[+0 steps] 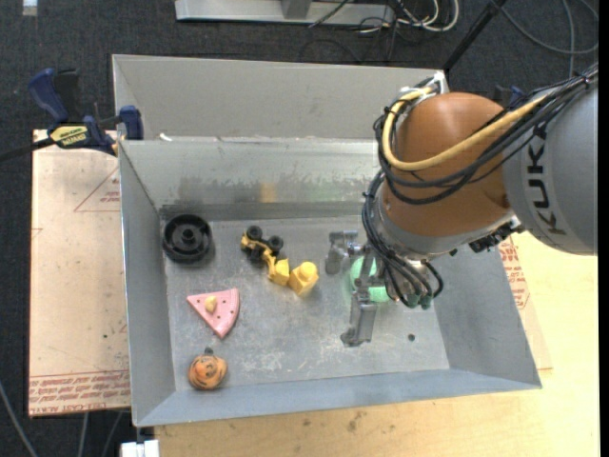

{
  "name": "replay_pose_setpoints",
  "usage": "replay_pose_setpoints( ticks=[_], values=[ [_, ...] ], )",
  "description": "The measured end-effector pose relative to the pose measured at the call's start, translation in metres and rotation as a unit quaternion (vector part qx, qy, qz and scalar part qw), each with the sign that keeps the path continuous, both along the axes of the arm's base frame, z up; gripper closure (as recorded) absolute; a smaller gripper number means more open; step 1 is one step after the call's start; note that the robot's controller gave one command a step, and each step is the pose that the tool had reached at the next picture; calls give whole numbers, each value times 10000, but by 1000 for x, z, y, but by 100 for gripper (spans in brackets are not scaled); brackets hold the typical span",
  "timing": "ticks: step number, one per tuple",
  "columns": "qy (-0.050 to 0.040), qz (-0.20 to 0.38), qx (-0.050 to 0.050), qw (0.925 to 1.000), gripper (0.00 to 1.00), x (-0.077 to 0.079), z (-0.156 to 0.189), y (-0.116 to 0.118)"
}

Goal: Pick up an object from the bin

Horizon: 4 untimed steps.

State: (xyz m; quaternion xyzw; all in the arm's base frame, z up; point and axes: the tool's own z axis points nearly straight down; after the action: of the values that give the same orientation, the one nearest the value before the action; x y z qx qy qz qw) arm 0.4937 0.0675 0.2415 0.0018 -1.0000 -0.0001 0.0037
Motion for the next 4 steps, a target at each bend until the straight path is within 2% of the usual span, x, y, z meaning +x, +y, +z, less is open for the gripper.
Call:
replay_pose_setpoints(
  ticks=[1, 2, 3, 4],
  values=[
    [-40, -14, 5, 10000, 0, 1, 4, 0],
    [-79, 131, 8, 9999, 0, 15, -48, 30],
    [-58, 513, 9, 9987, 0, 54, -90, 56],
    [-52, 569, 11, 9984, 0, 86, -108, 47]
  ],
)
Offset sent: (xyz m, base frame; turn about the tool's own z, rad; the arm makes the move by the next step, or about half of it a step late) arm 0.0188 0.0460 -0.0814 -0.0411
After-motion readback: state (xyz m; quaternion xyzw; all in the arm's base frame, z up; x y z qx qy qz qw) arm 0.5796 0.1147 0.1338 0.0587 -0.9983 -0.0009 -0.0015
